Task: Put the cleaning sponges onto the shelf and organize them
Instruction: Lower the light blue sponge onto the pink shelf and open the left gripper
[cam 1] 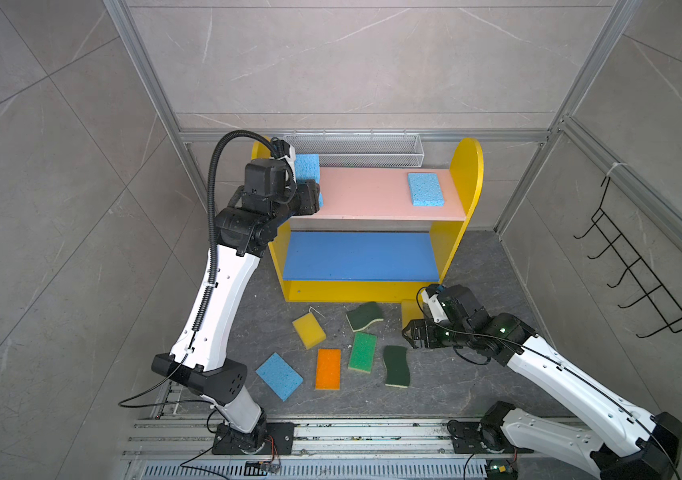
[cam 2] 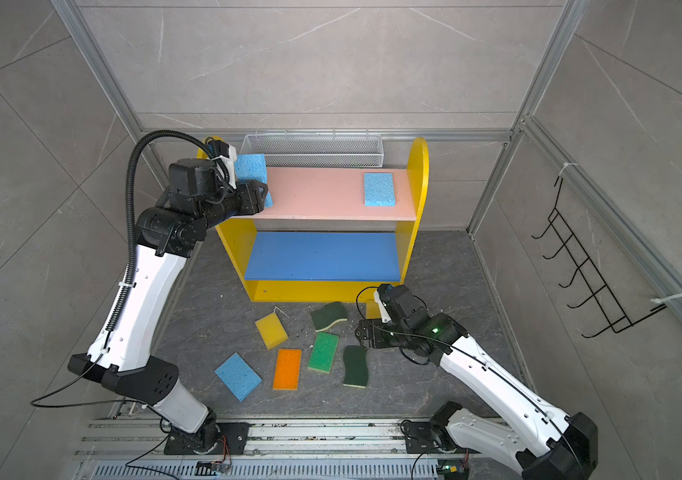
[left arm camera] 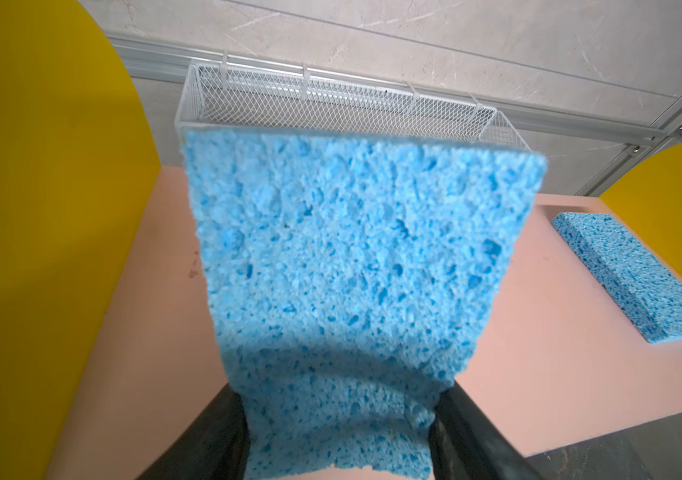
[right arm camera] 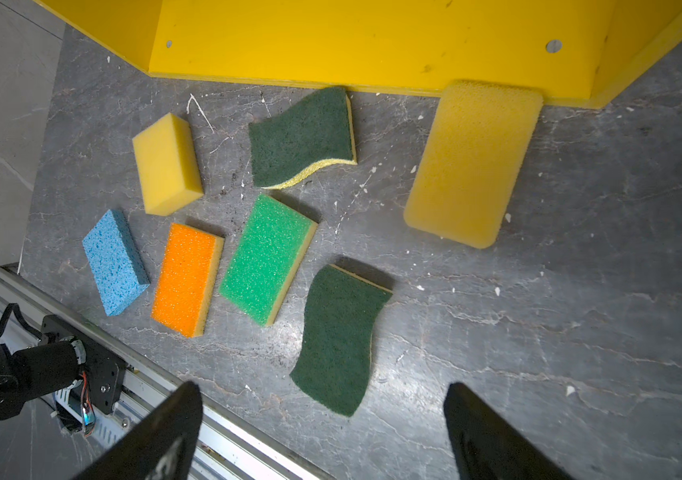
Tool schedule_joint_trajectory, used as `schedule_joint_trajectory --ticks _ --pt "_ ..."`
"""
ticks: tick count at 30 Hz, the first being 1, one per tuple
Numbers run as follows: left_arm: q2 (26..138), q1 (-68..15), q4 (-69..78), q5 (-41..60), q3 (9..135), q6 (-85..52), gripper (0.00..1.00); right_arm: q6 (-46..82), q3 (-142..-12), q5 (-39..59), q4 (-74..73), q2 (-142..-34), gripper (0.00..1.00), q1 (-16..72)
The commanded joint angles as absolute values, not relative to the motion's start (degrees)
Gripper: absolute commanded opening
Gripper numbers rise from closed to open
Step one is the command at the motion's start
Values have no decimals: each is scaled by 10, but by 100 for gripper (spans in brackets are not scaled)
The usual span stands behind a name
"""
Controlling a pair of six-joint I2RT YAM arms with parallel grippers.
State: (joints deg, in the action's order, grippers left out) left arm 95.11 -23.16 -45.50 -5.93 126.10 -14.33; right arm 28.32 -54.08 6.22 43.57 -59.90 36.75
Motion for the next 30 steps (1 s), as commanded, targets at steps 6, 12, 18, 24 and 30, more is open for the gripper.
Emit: schedule_joint_trajectory --ticks 6,12,18,24,30 --pt "972 -249 -446 -99 1284 -133 65 277 -554 53 450 -598 93 371" --pt "984 -252 -460 -113 1281 -142 68 279 -550 51 450 -596 93 370" --pt "1000 -254 -463 -122 1281 -143 72 280 -550 49 452 -594 93 371" --pt "1019 -253 -460 -130 1294 -145 80 280 -549 42 458 -589 93 370" --pt "1028 -253 -459 -129 1301 -157 82 281 -548 38 460 -585 93 371"
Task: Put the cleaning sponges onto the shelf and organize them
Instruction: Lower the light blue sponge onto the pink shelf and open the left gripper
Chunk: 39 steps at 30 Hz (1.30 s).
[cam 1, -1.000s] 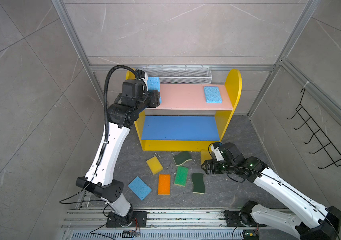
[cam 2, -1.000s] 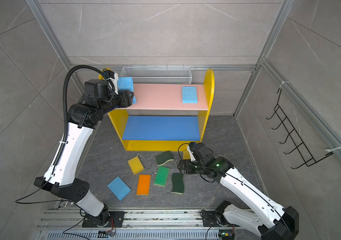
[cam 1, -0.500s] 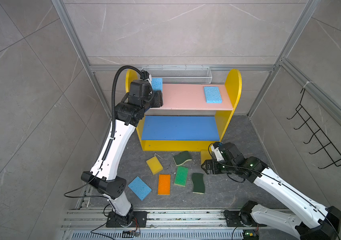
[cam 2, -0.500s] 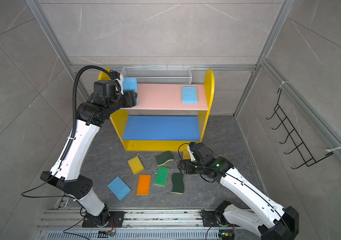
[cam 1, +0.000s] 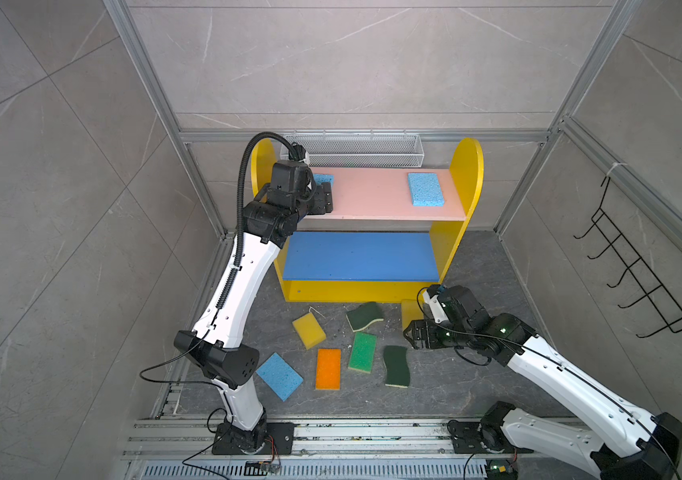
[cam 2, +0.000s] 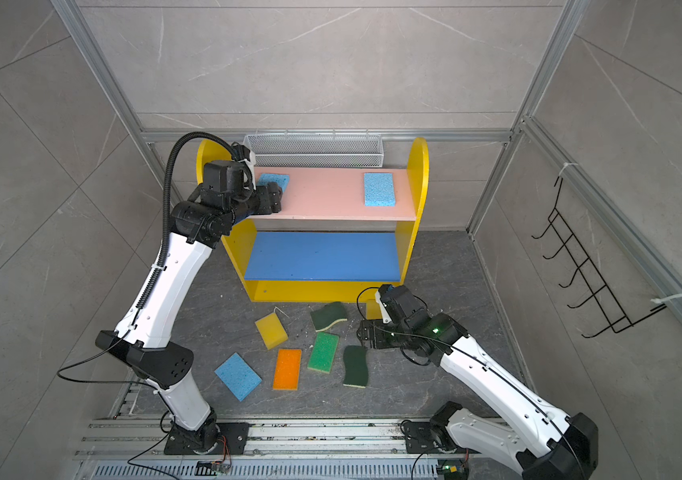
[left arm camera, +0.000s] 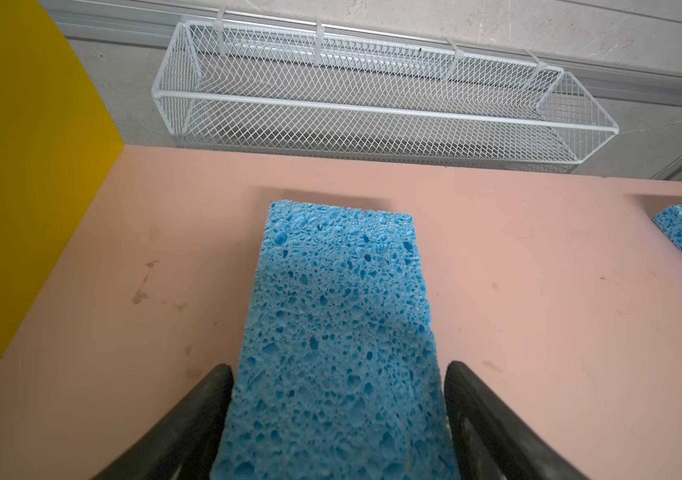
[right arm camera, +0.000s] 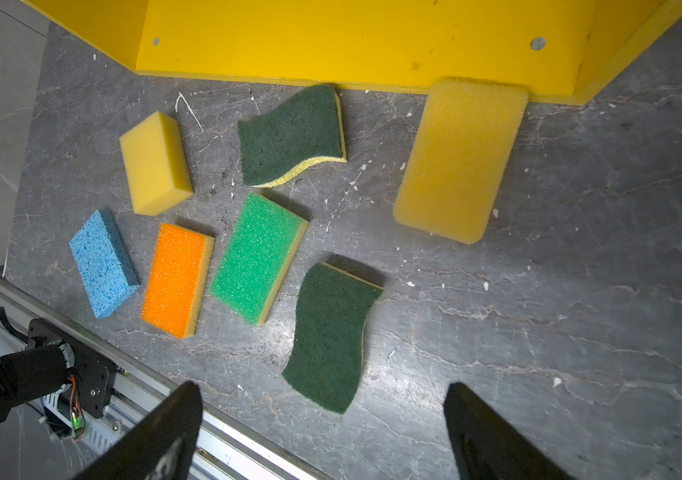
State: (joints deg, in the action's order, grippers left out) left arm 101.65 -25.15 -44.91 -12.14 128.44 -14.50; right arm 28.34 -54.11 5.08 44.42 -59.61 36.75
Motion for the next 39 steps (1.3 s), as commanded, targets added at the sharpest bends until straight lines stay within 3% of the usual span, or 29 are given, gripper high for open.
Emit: schedule_joint_trajectory --ticks 1,23,39 --pt "1028 -253 -458 -129 1300 -160 82 282 -548 39 460 -585 93 371" --pt "943 -262 -417 -122 1180 -249 84 293 -530 44 456 -581 93 371" --pt "951 -270 -395 -92 1165 -302 83 303 -521 35 465 -555 93 373"
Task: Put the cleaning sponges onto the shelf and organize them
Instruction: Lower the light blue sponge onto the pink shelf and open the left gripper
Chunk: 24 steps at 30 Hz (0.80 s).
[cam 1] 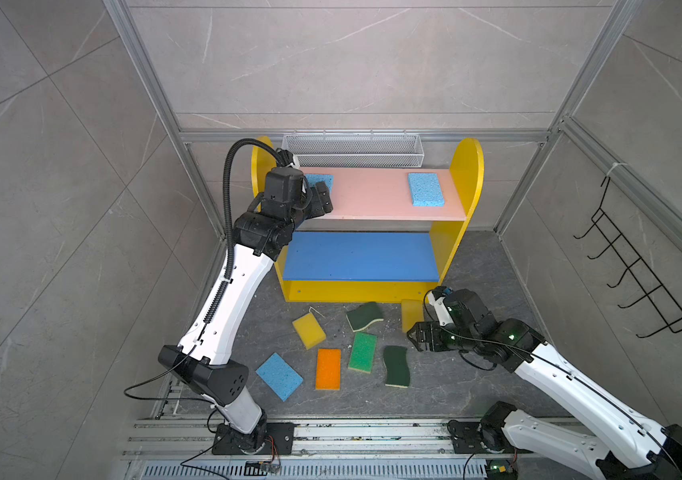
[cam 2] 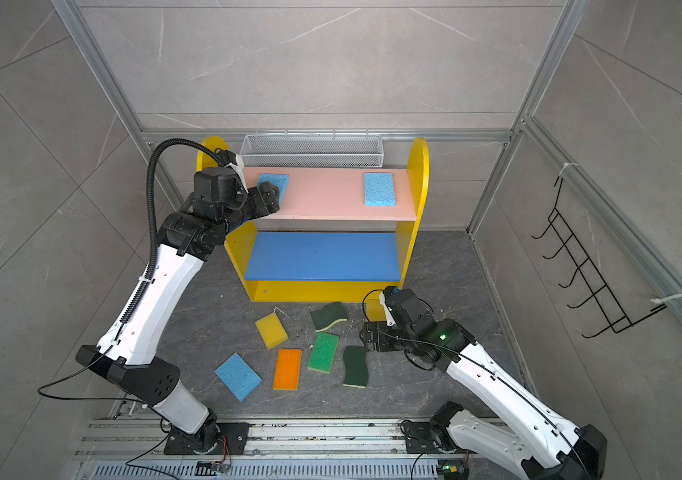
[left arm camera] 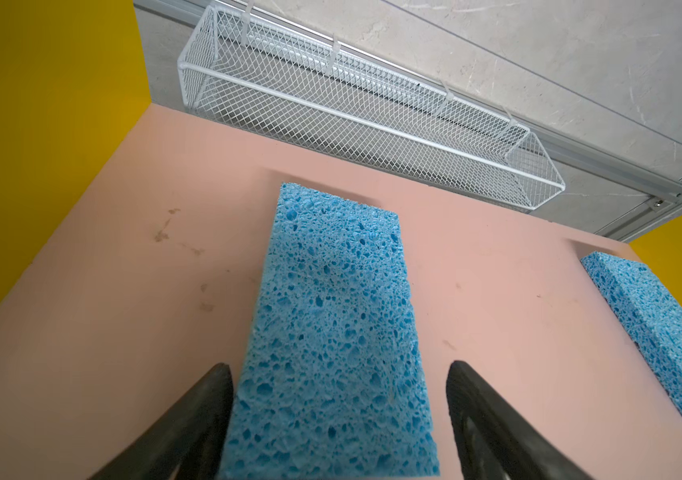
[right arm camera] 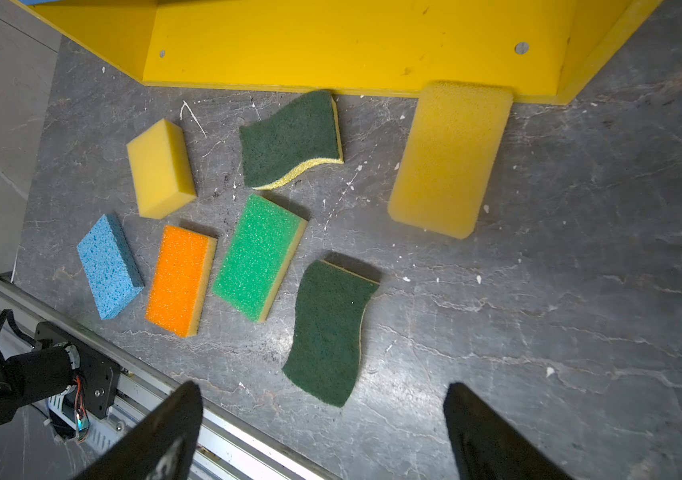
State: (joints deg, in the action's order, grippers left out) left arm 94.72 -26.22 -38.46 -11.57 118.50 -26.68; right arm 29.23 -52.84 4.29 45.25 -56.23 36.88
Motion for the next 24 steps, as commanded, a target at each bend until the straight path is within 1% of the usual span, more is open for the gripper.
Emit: schedule_joint_trajectory --ticks 1,7,11,19,24 --pt "950 -273 -390 -94 1163 -304 83 303 -521 35 465 -555 93 373" --pt "950 -285 -382 -102 1162 -311 83 306 -518 32 469 -544 93 374" --pt "943 -292 -390 -132 1159 -308 83 306 -516 31 473 -542 93 374" --pt "918 -292 -424 -177 1164 -294 84 307 -520 30 476 -543 93 375" --pt "926 -292 -474 -182 1199 -276 87 308 -526 30 475 -546 93 377"
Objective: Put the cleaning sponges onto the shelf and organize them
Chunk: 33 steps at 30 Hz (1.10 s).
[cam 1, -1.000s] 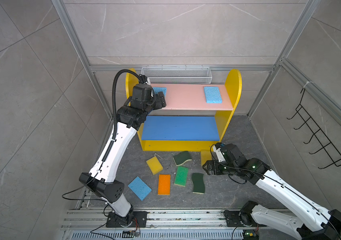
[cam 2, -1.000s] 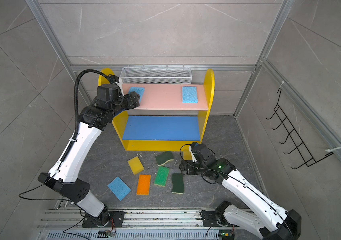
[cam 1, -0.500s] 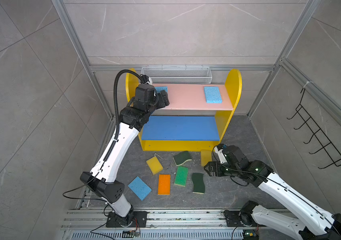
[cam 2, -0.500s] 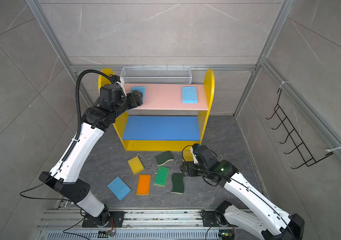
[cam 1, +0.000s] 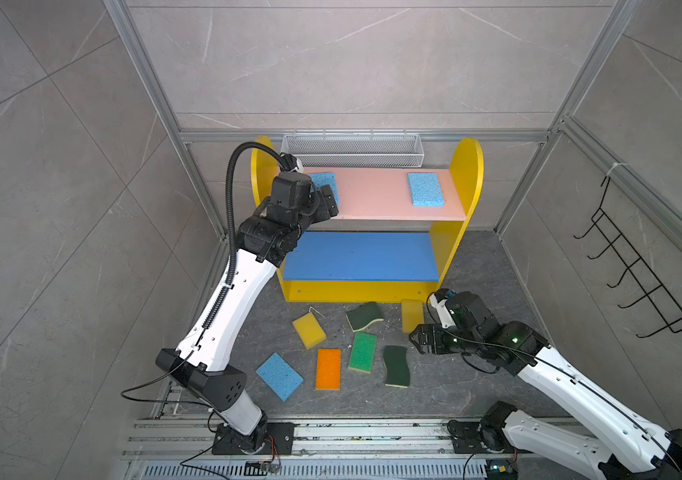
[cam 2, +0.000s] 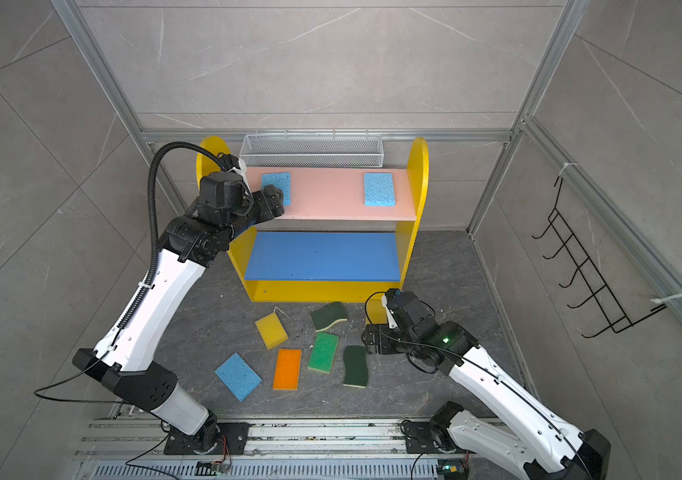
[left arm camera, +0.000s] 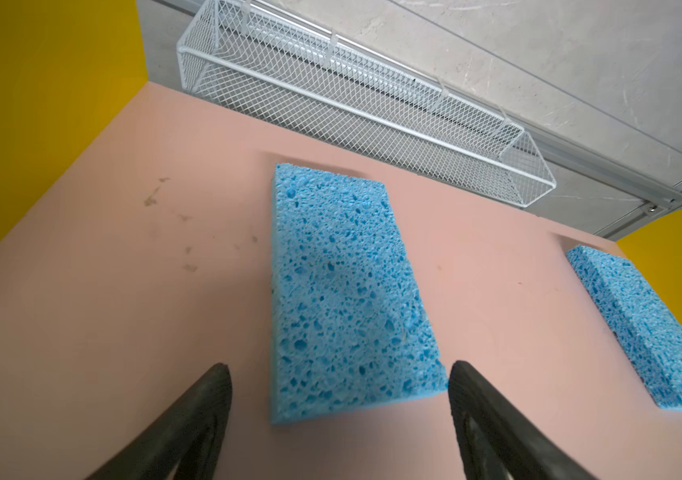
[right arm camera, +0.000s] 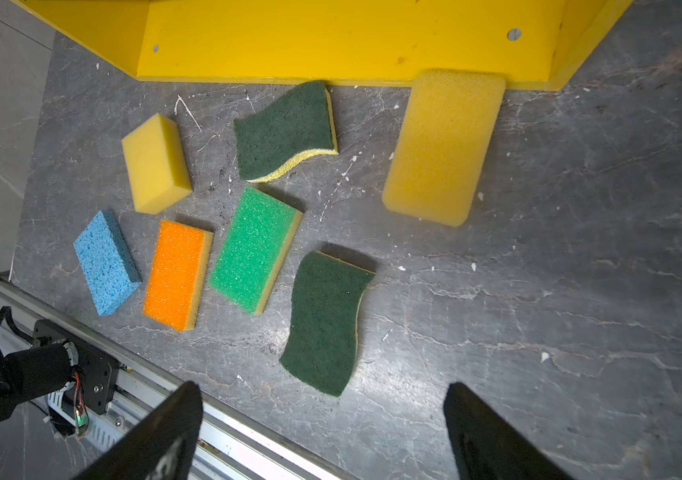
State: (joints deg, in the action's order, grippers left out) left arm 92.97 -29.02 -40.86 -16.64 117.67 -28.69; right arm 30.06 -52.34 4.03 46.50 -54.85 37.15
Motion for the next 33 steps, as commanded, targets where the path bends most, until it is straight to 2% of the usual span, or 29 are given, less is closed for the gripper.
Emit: schedule_joint_trajectory --ticks 1,7,16,21,29,32,33 --pt "931 -292 -485 -181 1207 -273 87 309 -527 30 475 -547 93 377" --pt "967 -296 -509 -145 1236 -257 88 311 -530 30 475 -551 93 380" --pt "1037 -338 -556 -204 1319 -232 90 311 -529 25 482 -548 93 383" --pt "1042 -344 -558 -213 1323 -245 91 311 -528 22 485 -542 93 384" --pt "1078 -355 -639 -296 1380 -264 92 310 -524 22 485 -544 93 384" --pt "1096 -361 -642 -296 1399 -263 94 309 -524 23 485 -544 93 385" --pt "1101 -362 -641 -296 1406 -261 97 309 -524 24 484 -543 93 385"
